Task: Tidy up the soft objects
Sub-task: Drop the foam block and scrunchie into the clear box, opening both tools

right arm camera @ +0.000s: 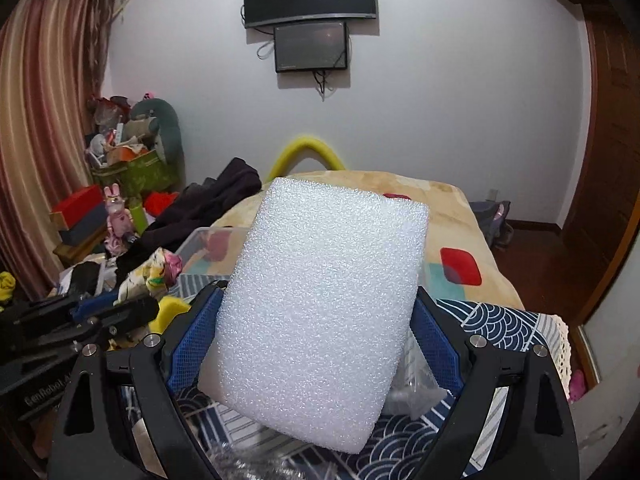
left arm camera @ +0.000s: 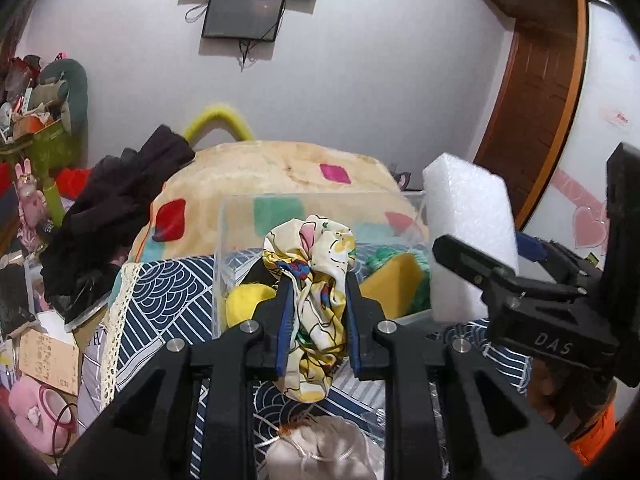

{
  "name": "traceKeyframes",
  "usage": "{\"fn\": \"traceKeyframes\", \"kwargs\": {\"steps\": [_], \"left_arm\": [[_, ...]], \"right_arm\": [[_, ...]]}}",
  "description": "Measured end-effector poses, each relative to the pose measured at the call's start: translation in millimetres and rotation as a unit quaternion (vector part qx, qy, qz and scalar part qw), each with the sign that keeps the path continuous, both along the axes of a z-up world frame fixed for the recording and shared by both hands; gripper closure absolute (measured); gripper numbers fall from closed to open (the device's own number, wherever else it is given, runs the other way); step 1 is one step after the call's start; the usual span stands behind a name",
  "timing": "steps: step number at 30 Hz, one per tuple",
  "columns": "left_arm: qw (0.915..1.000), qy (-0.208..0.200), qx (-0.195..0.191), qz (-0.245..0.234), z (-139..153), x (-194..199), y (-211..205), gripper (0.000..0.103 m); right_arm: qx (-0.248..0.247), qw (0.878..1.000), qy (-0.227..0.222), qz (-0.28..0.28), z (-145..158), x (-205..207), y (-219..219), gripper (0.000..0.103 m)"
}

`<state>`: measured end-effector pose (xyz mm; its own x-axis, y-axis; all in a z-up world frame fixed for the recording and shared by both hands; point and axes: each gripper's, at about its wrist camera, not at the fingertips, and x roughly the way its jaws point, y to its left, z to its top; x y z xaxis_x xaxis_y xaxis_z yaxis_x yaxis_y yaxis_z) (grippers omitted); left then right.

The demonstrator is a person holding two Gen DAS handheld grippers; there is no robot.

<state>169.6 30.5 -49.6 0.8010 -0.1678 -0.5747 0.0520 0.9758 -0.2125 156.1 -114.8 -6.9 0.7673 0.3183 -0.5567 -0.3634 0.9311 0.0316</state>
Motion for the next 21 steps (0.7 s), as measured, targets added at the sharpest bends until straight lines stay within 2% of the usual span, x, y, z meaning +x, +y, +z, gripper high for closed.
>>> {"fn": "traceKeyframes", "kwargs": {"steps": [7, 13, 15, 19, 21], "left_arm": [[0.999, 0.037, -0.023, -0.009, -18.3, 26.5, 1.7, 0.08], [0.9986, 0.051, -0.007, -0.008, -27.6, 37.0, -1.3, 0.075], [0.9981, 0.06, -0.006, -0.011, -31.8, 41.1, -0.9, 0.063], [0.9974, 0.069, -0.011, -0.019, -40.5, 46.6, -1.7, 0.058], [0.9975, 0.066, -0.01, -0.024, -40.5, 45.6, -3.8, 0.049]], "right_arm": [[-0.004, 1.0, 0.01, 0.015, -3.0, 10.3, 13.4, 0.013], [-0.005, 0.999, 0.038, 0.035, -14.7, 26.7, 20.6, 0.013], [-0.011, 0.998, 0.052, 0.033, -20.4, 31.8, 19.5, 0.013], [-0.015, 0.996, 0.079, 0.038, -26.8, 36.0, 15.6, 0.013], [-0.01, 0.995, 0.09, 0.046, -26.3, 36.5, 14.5, 0.013]]}}
